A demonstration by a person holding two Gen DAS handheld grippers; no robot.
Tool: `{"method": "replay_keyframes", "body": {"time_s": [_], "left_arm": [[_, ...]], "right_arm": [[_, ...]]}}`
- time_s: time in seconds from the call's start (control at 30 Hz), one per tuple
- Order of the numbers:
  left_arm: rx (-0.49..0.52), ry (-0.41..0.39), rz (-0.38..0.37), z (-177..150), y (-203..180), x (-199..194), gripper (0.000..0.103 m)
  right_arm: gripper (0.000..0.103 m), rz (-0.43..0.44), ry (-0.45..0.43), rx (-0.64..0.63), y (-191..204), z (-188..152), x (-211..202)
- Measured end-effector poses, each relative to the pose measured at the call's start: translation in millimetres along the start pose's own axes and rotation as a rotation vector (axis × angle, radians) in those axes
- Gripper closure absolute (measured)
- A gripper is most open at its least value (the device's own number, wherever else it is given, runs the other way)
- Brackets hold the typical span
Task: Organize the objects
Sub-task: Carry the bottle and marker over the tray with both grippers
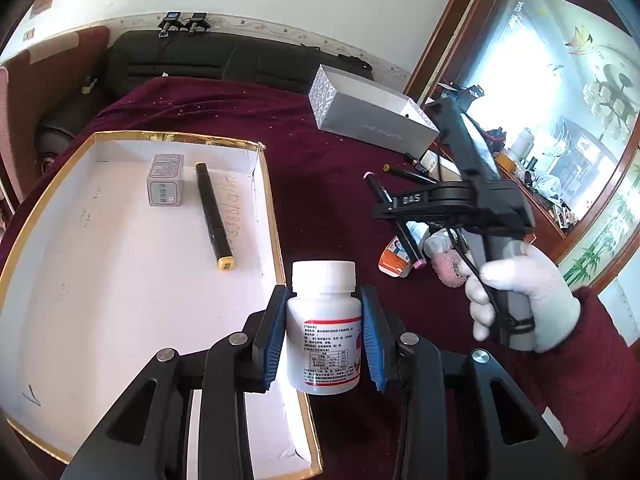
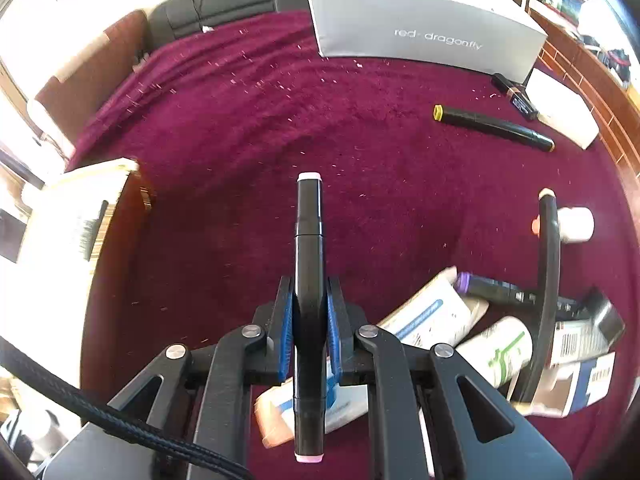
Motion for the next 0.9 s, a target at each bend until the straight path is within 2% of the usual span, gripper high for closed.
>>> {"method": "replay_keyframes", "body": {"time_s": [0.23,0.43,0.53,0.7,0.9], "left_arm": [[0.005,-0.066,0.024,-0.3,-2.5,-23.8,0.072],[-0.007,-0.111,0.091,9.4,15.7,-49.2,0.072],[-0.031,-0.127,0.132,22.6,36.7,-64.6,0.072],[-0.002,-0.154,0.241,47.3,64.3,-78.4,0.072],[-0.012,-0.108,0.322,81.4,103.9,-57.8,0.072]], "right_arm": [[0.091,0.107,-0.074,0.002,13.4,-16.5,-41.4],[0.091,0.214,-0.092,-0.013,35.2,-23.0,-67.0],[0.09,0.289,-0.08,-0.017,53.5,-18.8,-72.4],[0.09,0.414,-0.026,-0.011,90.7,-10.9,-67.6],[0.09,0.48,0.035,-0.027,146.2,4.2,-43.8]]}}
Point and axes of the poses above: each gripper's, at about its wrist camera, not at the fingertips, and x roughly the way its jaws point, y to its left, z to its top, the point moved 2 cm from there along x, roughly the way its jaws point, and after that the axes turned 2 degrees about -x, right-handed, at the moved point
